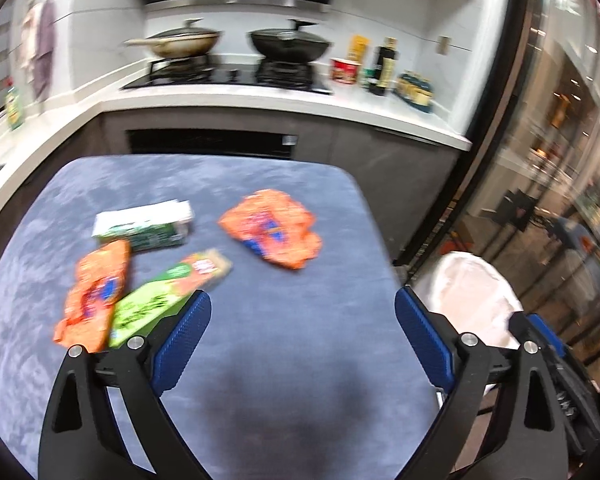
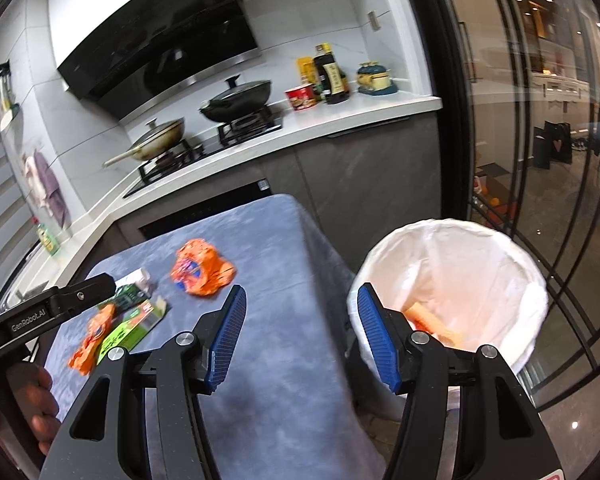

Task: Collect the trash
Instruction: 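Return both tools to the table toward the orange bag and green carton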

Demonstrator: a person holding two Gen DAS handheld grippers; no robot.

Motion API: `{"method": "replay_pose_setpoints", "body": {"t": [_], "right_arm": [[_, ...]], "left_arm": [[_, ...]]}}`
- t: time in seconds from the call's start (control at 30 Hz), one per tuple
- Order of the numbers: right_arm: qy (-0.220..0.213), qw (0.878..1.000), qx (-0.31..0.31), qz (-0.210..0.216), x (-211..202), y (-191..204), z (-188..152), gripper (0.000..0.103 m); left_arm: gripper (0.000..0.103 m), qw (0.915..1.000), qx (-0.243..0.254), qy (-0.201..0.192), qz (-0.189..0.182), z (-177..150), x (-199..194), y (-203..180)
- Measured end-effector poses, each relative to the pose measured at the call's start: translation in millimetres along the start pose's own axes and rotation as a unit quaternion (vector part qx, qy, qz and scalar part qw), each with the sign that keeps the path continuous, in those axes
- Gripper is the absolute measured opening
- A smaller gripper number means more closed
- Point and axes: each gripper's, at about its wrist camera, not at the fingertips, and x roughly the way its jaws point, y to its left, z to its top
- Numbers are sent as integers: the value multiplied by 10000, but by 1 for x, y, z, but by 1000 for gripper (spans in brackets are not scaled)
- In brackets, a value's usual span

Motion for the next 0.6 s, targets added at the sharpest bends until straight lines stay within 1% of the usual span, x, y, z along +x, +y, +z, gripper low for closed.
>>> {"method": "replay_pose_setpoints", "body": {"t": [0.17,0.27,0.47,0.6], "right_arm": [[144,9997,-134,113,9,27,-8,57],[245,9993,-204,174,17,42,-11,57],[402,9980,-374,303,32,74,-18,57],[528,9965,-492,419,45,99,-25,57]], "left_arm": [[91,9984,-343,26,450,-6,1,58],[91,9956,-622,105,689,-11,5,96],[92,9907,-917,265,966,-21,11,149],[92,9880,-1064,422,1041,-29,20,173]]}}
